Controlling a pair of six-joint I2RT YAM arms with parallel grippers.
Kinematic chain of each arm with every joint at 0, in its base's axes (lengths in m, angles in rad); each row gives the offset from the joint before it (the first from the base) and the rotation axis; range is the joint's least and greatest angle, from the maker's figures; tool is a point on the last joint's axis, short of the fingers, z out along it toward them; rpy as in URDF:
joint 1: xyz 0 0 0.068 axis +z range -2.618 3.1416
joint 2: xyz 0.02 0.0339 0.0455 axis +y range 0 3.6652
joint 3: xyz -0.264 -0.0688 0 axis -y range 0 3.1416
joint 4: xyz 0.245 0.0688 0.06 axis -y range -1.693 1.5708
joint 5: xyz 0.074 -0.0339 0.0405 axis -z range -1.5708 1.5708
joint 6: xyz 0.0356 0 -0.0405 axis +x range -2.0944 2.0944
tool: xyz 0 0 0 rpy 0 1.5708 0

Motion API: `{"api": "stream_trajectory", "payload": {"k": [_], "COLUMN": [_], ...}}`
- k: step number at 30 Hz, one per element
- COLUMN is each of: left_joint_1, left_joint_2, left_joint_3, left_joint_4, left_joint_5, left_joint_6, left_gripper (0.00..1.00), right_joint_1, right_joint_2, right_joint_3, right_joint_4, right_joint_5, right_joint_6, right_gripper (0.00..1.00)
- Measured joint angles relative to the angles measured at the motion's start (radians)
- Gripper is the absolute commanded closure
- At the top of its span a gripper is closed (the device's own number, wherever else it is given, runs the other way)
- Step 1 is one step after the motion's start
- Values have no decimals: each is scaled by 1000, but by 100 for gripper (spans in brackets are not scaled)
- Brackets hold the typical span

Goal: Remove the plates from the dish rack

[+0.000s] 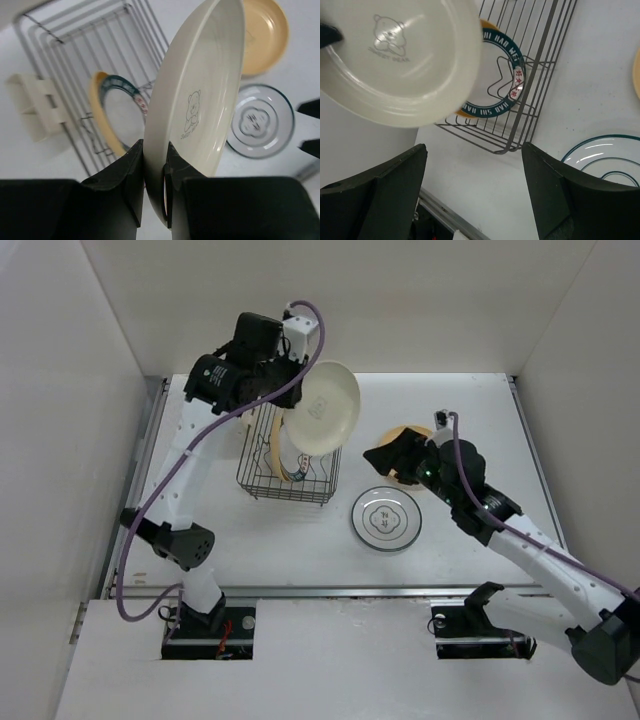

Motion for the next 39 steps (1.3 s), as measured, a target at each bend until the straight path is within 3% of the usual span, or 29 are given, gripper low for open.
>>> {"api": "stream_trajectory", "payload": {"k": [5,10,19,26,35,38,39], "left_joint_1": [-1,-2,6,12,10,9,9], "left_joint_2": [87,122,122,122,121,121,121], "left_joint_3": [-34,-55,-56,-56,-72,-84,-86], "left_joint_4": [-61,-101,-105,-108,-106,-107,-108], "left_joint_5": [230,375,432,416,463,492,494], "left_joint_6": [4,3,-9,-17,-31,-32,-31], "left_gripper": [100,100,100,100,100,100,100], "right_joint_1": [0,0,14,9,8,5,5], "right_joint_2": [68,86,74,40,63,81,88], "right_joint_3": [0,0,27,52,13,-12,-18], "right_joint_4": [23,33,-3,-159,-126,-72,-53], "right_joint_5": [-39,-22,106,249,188,134,111], "right_joint_6": [-4,-6,24,13,-11,-21,-25], "right_gripper": [18,19,20,21,36,48,71]}}
